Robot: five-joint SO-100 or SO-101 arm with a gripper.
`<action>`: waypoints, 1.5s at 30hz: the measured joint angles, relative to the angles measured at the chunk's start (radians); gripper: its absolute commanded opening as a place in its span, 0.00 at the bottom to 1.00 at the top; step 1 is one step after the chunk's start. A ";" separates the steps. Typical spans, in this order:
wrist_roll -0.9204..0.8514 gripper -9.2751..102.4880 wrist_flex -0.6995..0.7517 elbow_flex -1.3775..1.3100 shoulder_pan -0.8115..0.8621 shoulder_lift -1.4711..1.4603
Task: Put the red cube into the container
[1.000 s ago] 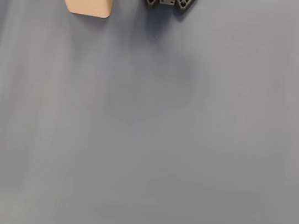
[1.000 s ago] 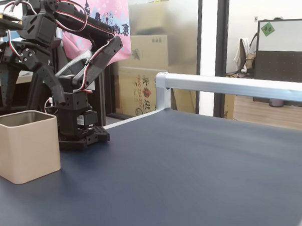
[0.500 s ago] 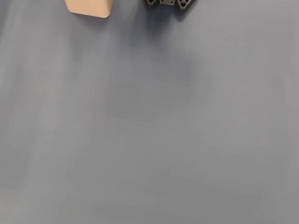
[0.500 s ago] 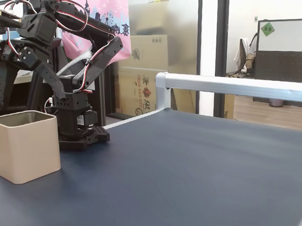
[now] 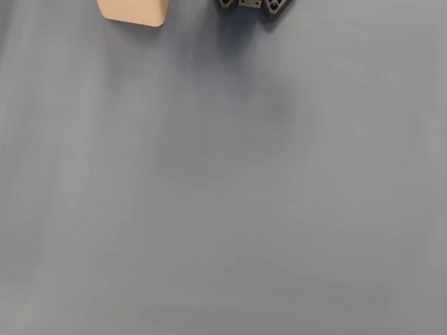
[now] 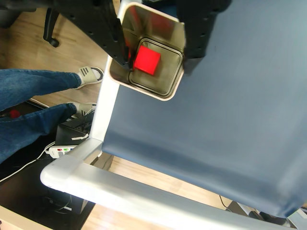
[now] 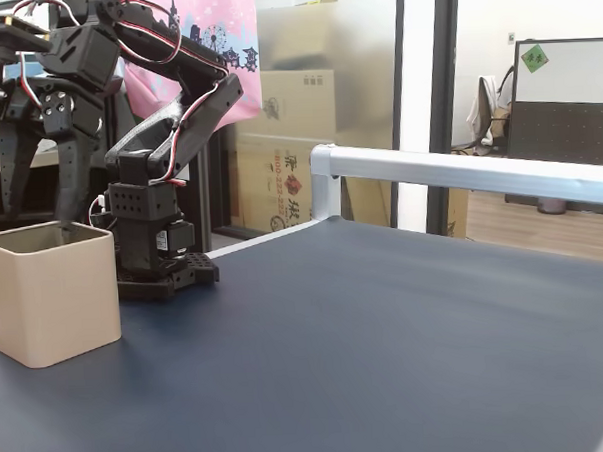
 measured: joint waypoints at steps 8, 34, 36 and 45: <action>0.083 0.08 0.000 -0.012 -0.302 0.009; 0.190 0.08 -0.342 0.568 -1.315 0.417; 0.189 0.08 -0.356 0.634 -1.335 0.456; 0.193 0.08 -0.357 0.813 -1.358 0.586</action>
